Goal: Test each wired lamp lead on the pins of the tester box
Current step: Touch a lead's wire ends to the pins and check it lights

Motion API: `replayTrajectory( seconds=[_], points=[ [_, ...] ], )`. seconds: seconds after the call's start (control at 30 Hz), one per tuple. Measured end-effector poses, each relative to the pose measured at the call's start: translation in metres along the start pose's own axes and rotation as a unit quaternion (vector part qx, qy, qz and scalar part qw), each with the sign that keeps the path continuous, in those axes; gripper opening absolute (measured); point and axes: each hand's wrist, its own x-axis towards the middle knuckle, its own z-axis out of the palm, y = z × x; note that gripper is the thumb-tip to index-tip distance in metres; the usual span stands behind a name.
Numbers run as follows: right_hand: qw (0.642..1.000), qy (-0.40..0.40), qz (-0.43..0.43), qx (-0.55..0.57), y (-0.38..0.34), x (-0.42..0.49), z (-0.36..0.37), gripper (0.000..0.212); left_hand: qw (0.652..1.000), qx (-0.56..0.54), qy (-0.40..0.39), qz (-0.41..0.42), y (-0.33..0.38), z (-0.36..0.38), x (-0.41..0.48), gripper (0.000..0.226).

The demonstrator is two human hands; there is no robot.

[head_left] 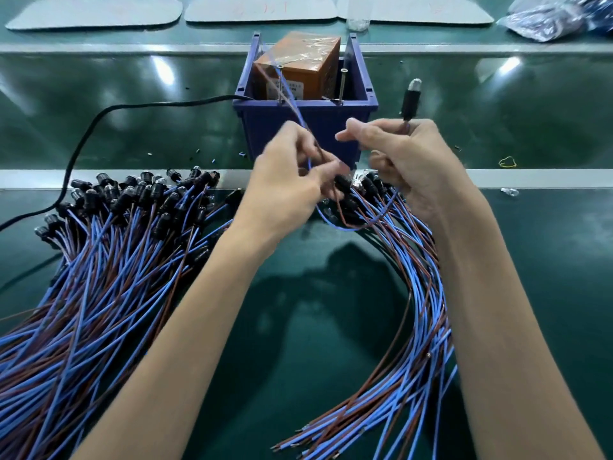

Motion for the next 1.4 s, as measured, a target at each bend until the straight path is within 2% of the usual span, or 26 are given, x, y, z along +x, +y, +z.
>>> replayTrajectory(
  seconds=[0.1, 0.23, 0.3, 0.37, 0.43, 0.67, 0.9, 1.1, 1.27, 1.4],
  points=[
    [0.999, -0.035, 0.011, -0.012, 0.001, -0.002, 0.006, 0.013, 0.996, 0.034, -0.083, -0.004, -0.007, 0.005, -0.002, 0.041],
    [0.999, -0.039, 0.003, -0.005, 0.000, -0.003, 0.012, 0.010, 0.991, 0.064, -0.121, -0.006, -0.012, 0.004, -0.001, 0.043],
    [0.999, -0.031, 0.007, -0.012, -0.001, -0.002, 0.013, 0.007, 0.989, 0.071, -0.130, -0.014, -0.013, 0.002, 0.000, 0.037],
    [1.000, -0.018, 0.015, -0.013, -0.001, 0.000, 0.013, 0.006, 0.988, 0.077, -0.132, -0.020, -0.011, 0.002, 0.000, 0.021],
    [1.000, -0.008, 0.019, -0.020, 0.000, 0.001, 0.012, 0.005, 0.990, 0.073, -0.120, -0.030, -0.010, 0.002, -0.001, 0.011],
    [1.000, 0.001, 0.005, -0.012, 0.000, 0.000, 0.012, 0.013, 0.996, 0.082, -0.046, -0.013, -0.008, 0.000, -0.002, 0.030],
    [1.000, 0.007, -0.005, -0.011, 0.001, 0.000, 0.013, 0.015, 0.996, 0.080, 0.031, 0.002, -0.001, -0.007, -0.002, 0.027],
    [1.000, 0.008, 0.001, -0.028, 0.000, 0.000, 0.013, 0.015, 0.988, 0.134, 0.073, 0.022, 0.004, -0.011, -0.002, 0.027],
    [1.000, 0.028, 0.006, -0.002, -0.003, 0.000, 0.014, 0.012, 0.976, 0.177, 0.122, 0.034, 0.004, -0.011, -0.003, 0.029],
    [0.998, 0.065, 0.024, 0.000, -0.002, 0.005, 0.014, 0.026, 0.966, 0.194, 0.165, 0.032, 0.005, -0.014, -0.001, 0.032]
  ],
)
